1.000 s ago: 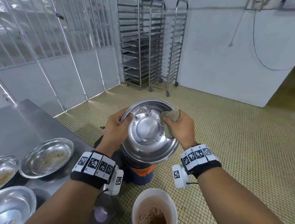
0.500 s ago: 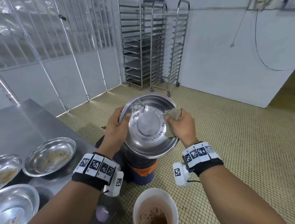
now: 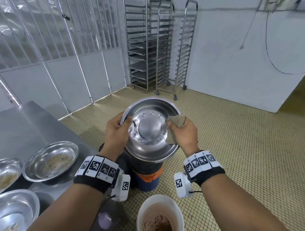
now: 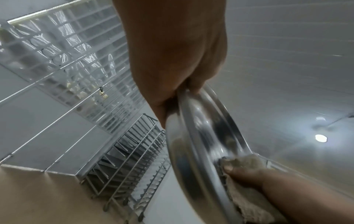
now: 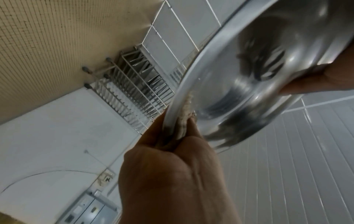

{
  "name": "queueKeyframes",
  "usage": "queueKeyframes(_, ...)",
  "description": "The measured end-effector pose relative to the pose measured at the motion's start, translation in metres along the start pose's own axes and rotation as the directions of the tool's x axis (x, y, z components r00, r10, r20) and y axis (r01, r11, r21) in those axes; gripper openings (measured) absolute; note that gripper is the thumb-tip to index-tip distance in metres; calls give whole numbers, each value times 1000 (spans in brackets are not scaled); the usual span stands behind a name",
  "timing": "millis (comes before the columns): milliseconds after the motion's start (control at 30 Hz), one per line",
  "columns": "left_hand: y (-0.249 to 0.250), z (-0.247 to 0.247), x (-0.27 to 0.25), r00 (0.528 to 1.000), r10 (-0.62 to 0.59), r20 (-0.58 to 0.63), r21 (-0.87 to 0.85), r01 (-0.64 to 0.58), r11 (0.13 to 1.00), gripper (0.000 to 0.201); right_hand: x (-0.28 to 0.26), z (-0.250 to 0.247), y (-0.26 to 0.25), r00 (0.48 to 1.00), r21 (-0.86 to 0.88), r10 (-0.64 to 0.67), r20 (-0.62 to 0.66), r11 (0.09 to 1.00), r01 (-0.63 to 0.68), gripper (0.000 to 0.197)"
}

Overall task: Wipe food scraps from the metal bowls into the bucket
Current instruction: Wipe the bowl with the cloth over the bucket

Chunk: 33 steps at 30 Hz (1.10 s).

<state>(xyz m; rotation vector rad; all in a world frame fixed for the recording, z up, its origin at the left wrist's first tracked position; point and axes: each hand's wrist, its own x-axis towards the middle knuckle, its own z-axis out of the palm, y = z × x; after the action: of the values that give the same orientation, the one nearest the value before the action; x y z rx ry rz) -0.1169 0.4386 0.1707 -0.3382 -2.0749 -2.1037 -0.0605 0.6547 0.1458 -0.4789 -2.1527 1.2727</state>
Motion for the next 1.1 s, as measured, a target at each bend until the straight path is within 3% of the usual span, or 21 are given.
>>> queueKeyframes(100, 4, -1, -3, 986, 24, 164, 214, -59, 975, 24, 10, -4, -5, 993, -110, -111, 43, 987, 115, 18)
queueKeyframes(167, 6, 0, -2, 968, 26, 249, 246, -89, 965, 23, 19, -8, -15, 973, -211, -208, 96, 951, 224, 16)
queueKeyframes(267, 7, 4, 2, 983, 2, 185, 178, -36, 983, 22, 25, -9, -16, 980, -209, -198, 30, 957, 200, 20)
queueKeyframes(400, 4, 7, 8, 999, 10, 48, 37, -12, 999, 15, 12, -4, 1, 1000, -45, -2, -21, 999, 1, 30)
queueKeyframes(567, 1, 11, -4, 973, 13, 229, 205, -61, 977, 24, 22, -16, -12, 986, -273, -165, 14, 948, 163, 27)
queueKeyframes(633, -1, 13, -2, 977, 4, 211, 171, -41, 984, 21, 24, -18, -17, 978, -283, -208, -4, 938, 198, 28)
queueKeyframes(733, 3, 13, 3, 999, 13, 52, 54, -15, 998, 18, 16, -13, -11, 997, -100, -56, -48, 994, 51, 30)
queueKeyframes(800, 5, 10, 6, 998, 42, 35, 31, -43, 999, 18, 9, -9, -1, 999, -42, 17, -35, 999, -18, 35)
queueKeyframes(967, 11, 12, -6, 963, 43, 264, 211, -101, 972, 28, 20, -15, -9, 996, -211, -84, 42, 973, 91, 34)
queueKeyframes(1033, 8, 13, -8, 972, 41, 231, 179, -84, 980, 30, 22, -17, -15, 993, -215, -120, 12, 969, 120, 30)
queueKeyframes(1100, 3, 15, -7, 996, 19, 88, 86, -27, 996, 27, 19, -15, -11, 998, -124, -60, -34, 991, 56, 28)
